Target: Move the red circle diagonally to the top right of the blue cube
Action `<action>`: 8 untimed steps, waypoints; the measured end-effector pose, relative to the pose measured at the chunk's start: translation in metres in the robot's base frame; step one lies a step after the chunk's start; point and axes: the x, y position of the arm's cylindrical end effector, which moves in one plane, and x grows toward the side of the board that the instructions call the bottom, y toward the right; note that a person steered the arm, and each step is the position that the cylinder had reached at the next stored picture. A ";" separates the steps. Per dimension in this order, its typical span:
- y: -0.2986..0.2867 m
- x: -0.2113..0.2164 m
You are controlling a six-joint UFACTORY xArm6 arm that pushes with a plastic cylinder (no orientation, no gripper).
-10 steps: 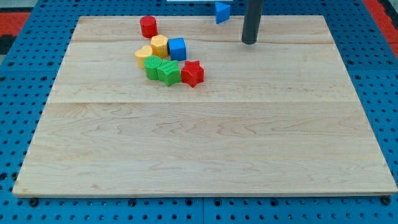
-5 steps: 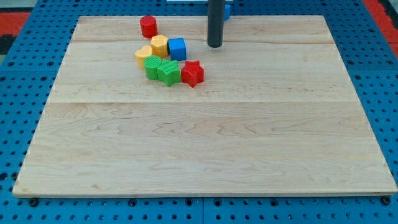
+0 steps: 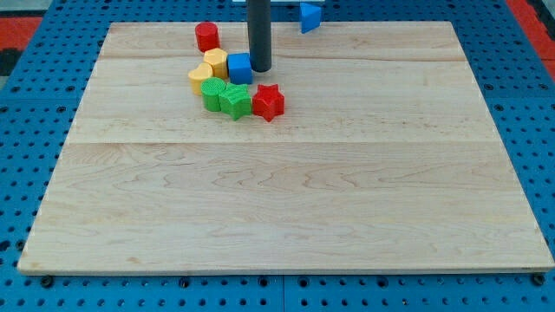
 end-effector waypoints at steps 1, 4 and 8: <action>-0.008 -0.007; -0.043 -0.102; -0.154 -0.103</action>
